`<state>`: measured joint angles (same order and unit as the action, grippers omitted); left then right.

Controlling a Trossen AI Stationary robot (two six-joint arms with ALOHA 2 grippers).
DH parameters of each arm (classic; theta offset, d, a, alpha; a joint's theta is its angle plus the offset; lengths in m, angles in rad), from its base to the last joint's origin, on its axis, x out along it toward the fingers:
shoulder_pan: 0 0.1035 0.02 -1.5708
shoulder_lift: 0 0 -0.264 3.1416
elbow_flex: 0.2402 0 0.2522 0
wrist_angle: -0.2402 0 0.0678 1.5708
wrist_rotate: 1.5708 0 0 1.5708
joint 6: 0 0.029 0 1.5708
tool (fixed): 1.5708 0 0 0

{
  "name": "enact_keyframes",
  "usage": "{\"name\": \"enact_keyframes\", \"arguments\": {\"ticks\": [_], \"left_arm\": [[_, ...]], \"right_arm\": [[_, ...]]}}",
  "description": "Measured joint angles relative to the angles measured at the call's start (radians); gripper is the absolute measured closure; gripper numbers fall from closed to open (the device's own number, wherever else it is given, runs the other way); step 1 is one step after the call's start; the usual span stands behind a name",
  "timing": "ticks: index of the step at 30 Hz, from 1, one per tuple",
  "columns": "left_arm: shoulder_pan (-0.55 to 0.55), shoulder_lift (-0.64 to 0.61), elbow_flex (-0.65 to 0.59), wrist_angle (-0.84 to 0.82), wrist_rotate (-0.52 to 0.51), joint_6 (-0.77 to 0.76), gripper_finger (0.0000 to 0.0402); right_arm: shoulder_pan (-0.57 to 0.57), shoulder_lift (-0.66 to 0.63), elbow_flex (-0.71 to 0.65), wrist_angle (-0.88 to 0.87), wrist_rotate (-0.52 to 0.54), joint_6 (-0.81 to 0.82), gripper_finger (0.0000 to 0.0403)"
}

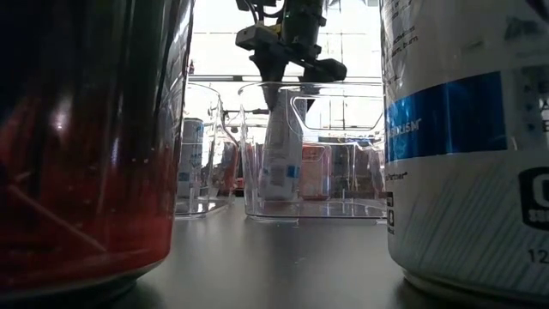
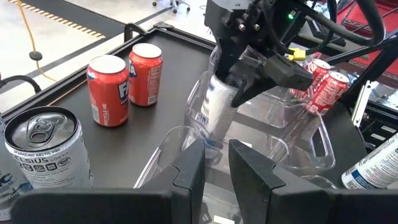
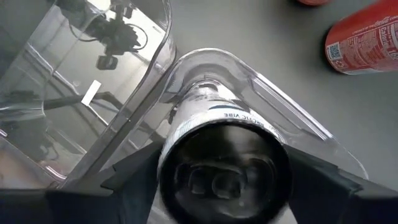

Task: Sort soda cans
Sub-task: Put the top right white soda can into the center transparent bin

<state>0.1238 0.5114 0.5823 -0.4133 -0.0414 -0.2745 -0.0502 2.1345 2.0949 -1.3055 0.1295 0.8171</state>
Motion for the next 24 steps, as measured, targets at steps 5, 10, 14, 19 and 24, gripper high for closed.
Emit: {"name": "enact_keyframes", "arguments": {"ticks": [5, 10, 14, 19, 24], "left_arm": [[0.0, 0.0, 0.0, 0.0, 0.0, 0.0, 0.032], [0.0, 0.0, 0.0, 0.0, 0.0, 0.001, 0.032], [0.0, 0.0, 0.0, 0.0, 0.0, 0.001, 0.032], [0.0, 0.0, 0.0, 0.0, 0.0, 0.001, 0.032], [0.0, 0.0, 0.0, 0.0, 0.0, 0.001, 0.032]], "right_arm": [[0.0, 0.0, 0.0, 0.003, -0.002, -0.004, 0.0076], [0.0, 0.0, 0.0, 0.009, -0.001, -0.003, 0.007], [0.0, 0.0, 0.0, 0.009, -0.006, -0.003, 0.0069], [0.0, 0.0, 0.0, 0.009, -0.071, -0.003, 0.0069], [0.002, -0.012, -0.001, 0.024, -0.081, -0.019, 0.0069]]}}
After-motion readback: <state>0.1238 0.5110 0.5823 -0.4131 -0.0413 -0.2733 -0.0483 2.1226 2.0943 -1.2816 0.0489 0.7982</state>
